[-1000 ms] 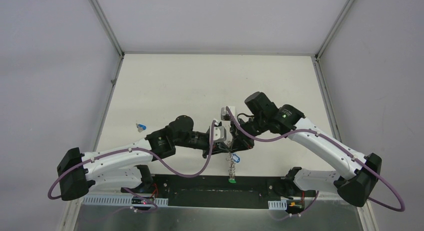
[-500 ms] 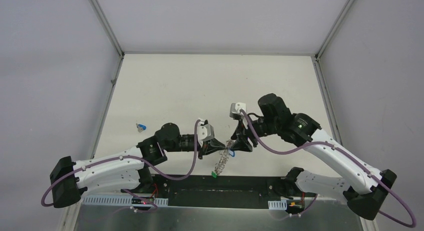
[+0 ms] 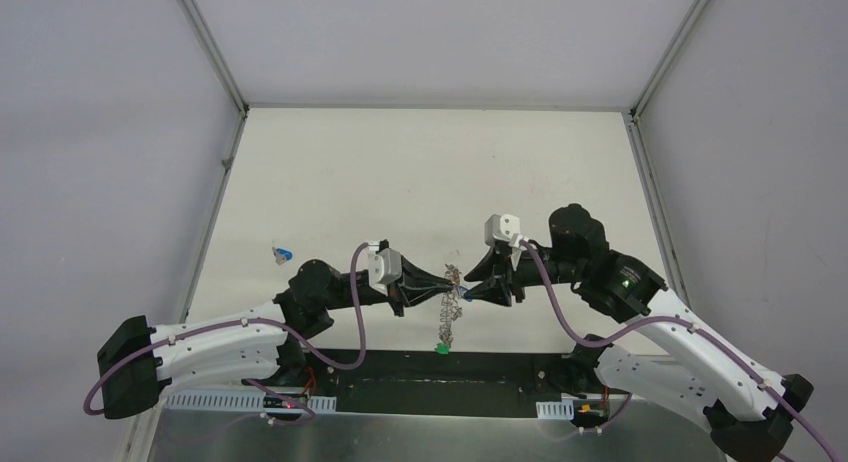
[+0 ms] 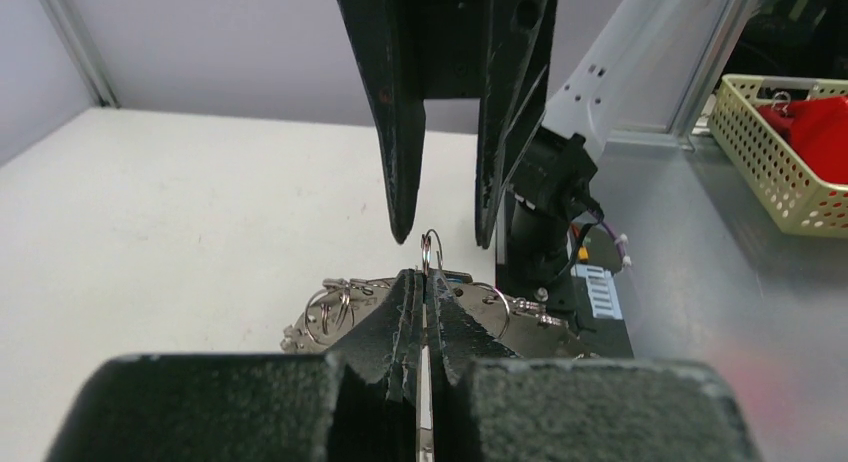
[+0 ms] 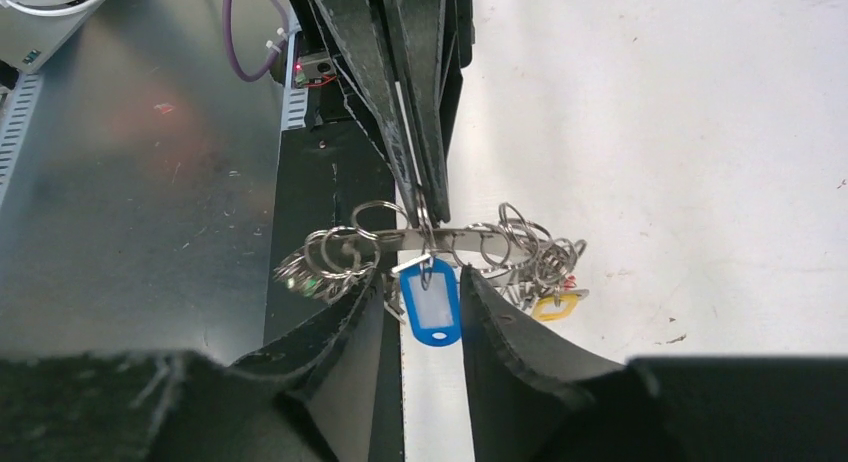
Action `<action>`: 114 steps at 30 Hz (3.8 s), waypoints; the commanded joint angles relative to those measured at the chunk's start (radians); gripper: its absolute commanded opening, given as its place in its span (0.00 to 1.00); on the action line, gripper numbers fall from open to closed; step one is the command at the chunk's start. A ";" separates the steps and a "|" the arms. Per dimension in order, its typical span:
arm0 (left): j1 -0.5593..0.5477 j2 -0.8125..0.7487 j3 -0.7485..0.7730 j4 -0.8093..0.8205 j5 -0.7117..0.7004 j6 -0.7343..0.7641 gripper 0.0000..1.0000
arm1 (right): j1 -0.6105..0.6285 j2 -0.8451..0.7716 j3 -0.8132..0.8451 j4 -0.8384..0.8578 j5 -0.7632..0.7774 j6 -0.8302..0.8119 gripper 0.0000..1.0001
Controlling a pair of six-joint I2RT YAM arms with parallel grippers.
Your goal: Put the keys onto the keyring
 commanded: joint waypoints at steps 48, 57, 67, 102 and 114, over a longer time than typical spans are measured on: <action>-0.008 -0.106 0.044 -0.061 -0.083 0.029 0.00 | -0.005 -0.050 -0.035 0.085 0.143 0.033 0.86; -0.009 -0.075 0.085 -0.278 -0.221 0.027 0.00 | -0.005 -0.082 -0.090 0.109 0.173 0.101 0.99; -0.009 0.160 0.235 -0.270 -0.248 0.078 0.00 | -0.005 -0.145 -0.156 0.136 0.270 0.208 1.00; -0.008 0.269 0.210 -0.470 -0.371 0.098 0.00 | -0.005 -0.200 -0.257 0.235 0.375 0.314 1.00; -0.007 0.528 0.361 -0.410 -0.455 0.113 0.06 | -0.005 -0.302 -0.301 0.212 0.539 0.402 1.00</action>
